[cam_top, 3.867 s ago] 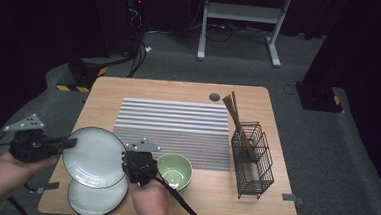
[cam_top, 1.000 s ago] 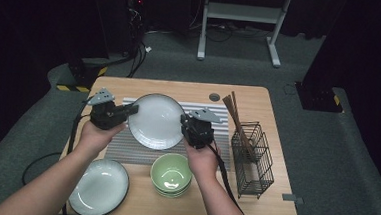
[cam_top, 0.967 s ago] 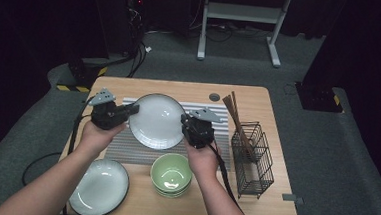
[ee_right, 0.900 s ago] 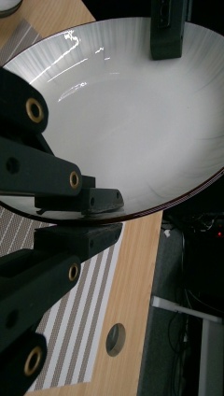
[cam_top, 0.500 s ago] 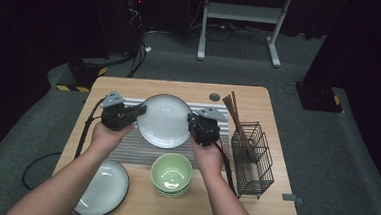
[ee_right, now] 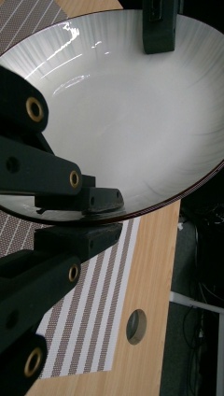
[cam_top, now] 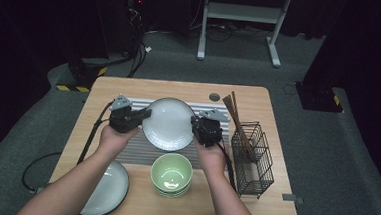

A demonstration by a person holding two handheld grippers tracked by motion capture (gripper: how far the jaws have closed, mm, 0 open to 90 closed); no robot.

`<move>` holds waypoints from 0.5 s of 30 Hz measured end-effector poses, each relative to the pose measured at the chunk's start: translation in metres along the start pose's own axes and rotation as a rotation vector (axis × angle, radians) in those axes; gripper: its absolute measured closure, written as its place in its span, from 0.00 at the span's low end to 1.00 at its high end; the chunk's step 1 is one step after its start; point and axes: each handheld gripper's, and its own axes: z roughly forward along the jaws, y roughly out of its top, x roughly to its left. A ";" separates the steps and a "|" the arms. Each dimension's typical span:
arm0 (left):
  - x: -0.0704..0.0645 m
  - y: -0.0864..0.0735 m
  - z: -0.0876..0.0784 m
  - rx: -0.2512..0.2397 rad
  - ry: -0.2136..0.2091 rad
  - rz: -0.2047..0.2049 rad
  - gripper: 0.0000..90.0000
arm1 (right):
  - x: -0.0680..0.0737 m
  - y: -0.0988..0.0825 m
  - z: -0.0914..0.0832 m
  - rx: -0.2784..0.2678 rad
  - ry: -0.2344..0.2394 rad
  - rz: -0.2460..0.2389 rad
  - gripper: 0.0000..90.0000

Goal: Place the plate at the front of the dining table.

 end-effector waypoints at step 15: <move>0.008 -0.018 0.007 0.022 0.030 -0.015 0.91 | -0.006 -0.015 0.013 0.032 0.006 0.011 0.91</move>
